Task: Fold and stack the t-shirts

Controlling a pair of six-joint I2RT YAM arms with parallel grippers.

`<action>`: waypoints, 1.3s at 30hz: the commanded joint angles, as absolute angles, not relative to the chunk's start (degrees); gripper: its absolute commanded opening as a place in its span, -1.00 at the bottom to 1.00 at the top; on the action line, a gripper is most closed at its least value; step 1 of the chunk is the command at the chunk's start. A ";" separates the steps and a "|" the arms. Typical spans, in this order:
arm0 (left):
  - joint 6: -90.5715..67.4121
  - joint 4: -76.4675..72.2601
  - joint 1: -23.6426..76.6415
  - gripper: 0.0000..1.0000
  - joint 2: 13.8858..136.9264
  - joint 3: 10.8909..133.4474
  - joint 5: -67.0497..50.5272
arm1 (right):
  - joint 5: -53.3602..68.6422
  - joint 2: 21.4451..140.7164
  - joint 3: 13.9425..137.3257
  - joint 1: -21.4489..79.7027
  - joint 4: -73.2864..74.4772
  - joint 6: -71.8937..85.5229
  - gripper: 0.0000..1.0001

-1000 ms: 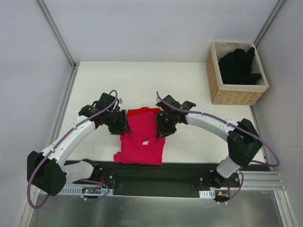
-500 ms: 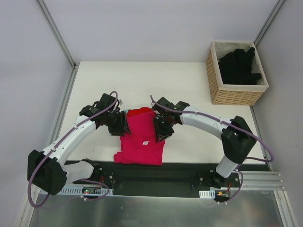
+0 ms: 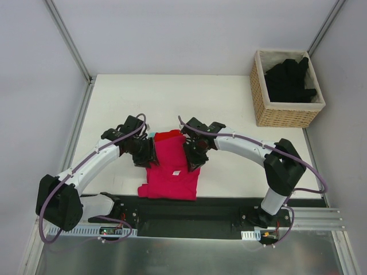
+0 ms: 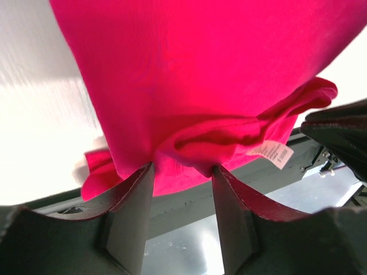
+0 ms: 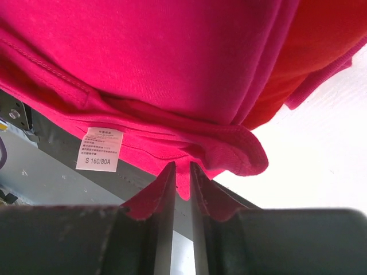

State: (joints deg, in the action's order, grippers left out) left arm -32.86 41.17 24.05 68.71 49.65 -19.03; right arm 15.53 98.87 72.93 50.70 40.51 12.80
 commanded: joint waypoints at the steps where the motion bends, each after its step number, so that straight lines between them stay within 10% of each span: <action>1: -29.63 38.23 24.43 -0.09 71.71 49.57 -17.84 | 16.35 98.88 75.23 51.07 41.83 11.87 -0.67; 10: -27.86 35.95 24.43 -0.29 76.72 49.75 -17.75 | 16.26 99.40 76.11 51.06 42.45 11.34 -0.99; 15: -28.12 36.04 24.43 -1.00 75.50 49.48 -17.14 | 15.65 99.23 76.46 51.06 43.15 11.34 -0.99; 25: -28.13 37.44 24.43 -1.00 72.33 51.85 -16.35 | 10.74 98.26 85.68 51.33 52.81 10.37 -0.98; 30: -28.21 37.53 24.43 -1.00 72.69 51.50 -16.61 | 8.09 99.49 86.40 51.24 54.93 10.37 -0.10; 39: -28.12 37.88 24.43 -1.00 72.25 52.03 -16.17 | 6.15 100.90 78.14 51.24 50.37 10.37 -0.03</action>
